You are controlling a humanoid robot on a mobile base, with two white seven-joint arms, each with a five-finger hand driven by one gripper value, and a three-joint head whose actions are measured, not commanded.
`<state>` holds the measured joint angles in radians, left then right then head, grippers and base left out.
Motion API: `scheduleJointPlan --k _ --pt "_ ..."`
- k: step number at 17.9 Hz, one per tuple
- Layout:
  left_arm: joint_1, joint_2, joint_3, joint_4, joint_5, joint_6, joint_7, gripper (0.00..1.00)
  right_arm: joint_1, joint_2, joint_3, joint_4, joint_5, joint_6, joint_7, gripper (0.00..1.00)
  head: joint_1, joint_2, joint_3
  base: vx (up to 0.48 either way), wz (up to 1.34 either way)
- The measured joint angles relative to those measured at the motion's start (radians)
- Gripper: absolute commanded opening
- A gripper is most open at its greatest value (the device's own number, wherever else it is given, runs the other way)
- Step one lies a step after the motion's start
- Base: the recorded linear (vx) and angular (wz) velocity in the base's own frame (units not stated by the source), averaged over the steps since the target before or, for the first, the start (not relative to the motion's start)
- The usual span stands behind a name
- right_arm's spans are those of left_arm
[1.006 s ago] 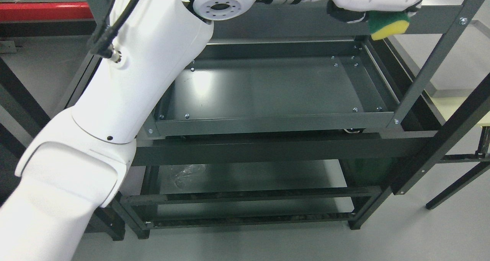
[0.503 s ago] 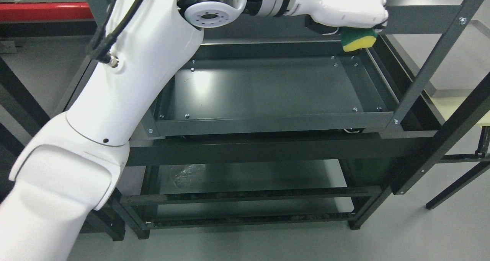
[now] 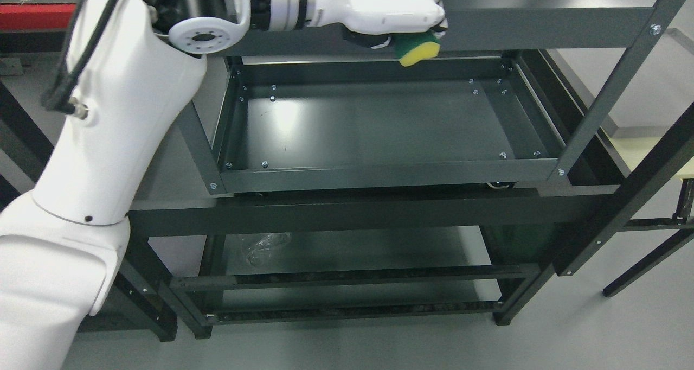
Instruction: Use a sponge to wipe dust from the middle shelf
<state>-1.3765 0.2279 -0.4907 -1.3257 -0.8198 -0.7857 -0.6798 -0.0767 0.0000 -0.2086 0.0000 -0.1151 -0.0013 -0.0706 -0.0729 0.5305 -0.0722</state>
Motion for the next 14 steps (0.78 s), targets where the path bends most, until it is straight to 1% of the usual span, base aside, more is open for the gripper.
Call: scheduleJointPlan --k 4,9,12,14 --pt "0.040 0.101 0.067 -0.030 0.069 0.000 -0.030 0.03 0.000 0.000 0.000 0.000 0.000 0.000 -0.001 1.00 0.0000 0.000 0.000 0.000 0.01" --pt "0.075 0.237 0.121 -0.067 0.173 0.000 -0.039 0.03 0.000 0.000 0.000 0.000 0.000 0.000 -0.001 1.00 0.0000 0.000 0.000 0.000 0.00" --pt "0.086 0.281 0.139 -0.082 0.202 0.000 -0.039 0.03 0.000 0.000 0.000 0.000 0.000 0.000 -0.001 1.00 0.0000 0.000 0.000 0.000 0.00" --pt "0.086 0.283 0.149 -0.089 0.207 0.000 -0.039 0.02 0.000 0.000 0.000 0.000 0.000 0.000 -0.001 1.00 0.0000 0.000 0.000 0.000 0.00"
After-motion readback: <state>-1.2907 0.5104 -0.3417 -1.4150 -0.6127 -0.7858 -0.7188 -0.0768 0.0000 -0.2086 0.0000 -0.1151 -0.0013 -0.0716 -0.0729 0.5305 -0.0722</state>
